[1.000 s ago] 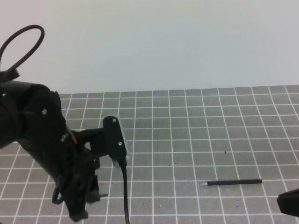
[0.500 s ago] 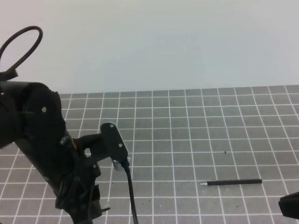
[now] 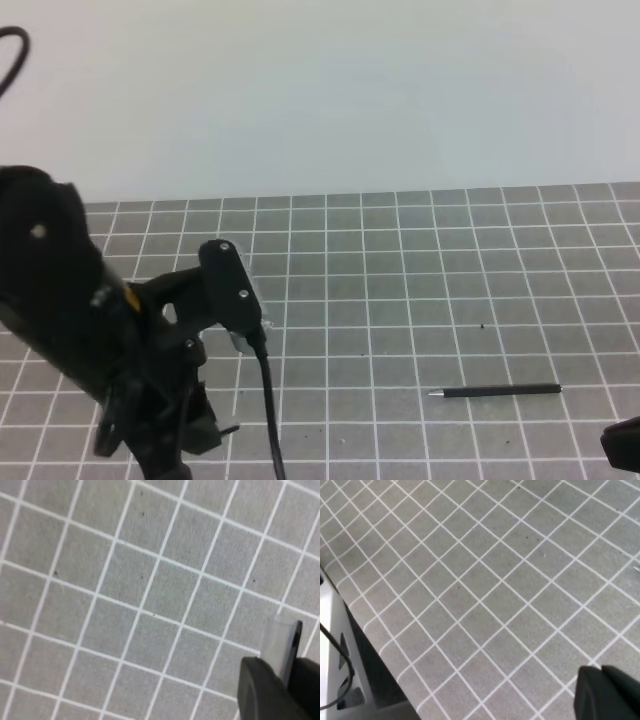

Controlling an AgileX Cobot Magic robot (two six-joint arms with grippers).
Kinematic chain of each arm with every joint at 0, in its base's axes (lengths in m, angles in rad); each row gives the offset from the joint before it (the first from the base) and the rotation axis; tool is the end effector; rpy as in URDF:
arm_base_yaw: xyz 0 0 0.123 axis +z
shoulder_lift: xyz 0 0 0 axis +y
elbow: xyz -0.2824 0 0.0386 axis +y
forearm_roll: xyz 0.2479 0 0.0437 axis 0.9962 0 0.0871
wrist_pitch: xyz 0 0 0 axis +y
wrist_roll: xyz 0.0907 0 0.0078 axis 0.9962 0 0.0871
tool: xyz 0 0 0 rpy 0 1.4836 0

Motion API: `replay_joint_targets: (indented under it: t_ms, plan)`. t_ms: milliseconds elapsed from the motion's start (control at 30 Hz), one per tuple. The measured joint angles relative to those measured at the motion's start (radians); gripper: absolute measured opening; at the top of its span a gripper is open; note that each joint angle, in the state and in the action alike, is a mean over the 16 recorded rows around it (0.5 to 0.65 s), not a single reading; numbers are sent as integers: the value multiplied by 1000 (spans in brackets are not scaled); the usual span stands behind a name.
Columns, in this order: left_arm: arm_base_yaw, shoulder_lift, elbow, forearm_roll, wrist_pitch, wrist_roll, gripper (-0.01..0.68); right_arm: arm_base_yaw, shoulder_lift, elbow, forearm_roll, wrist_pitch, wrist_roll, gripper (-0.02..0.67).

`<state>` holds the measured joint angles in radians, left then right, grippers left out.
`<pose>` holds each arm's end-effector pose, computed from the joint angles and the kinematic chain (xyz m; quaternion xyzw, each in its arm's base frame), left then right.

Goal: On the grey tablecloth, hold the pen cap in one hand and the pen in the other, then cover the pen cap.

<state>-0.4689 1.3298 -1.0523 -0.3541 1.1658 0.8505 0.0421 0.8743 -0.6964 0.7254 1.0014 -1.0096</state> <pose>0.2016 -0.1347 0.2967 0.5590 0.8050 -0.1453 0.1355 0.1415 0.0569 0.3019 -0.3565 0.8433 0.1940 0.3523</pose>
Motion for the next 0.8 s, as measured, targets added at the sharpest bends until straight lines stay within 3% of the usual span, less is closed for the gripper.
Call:
replay_joint_targets:
  t_ms: [800]
  plan:
    - [0, -215, 118, -20, -97, 4, 76, 0, 0, 0, -28, -2, 18, -4]
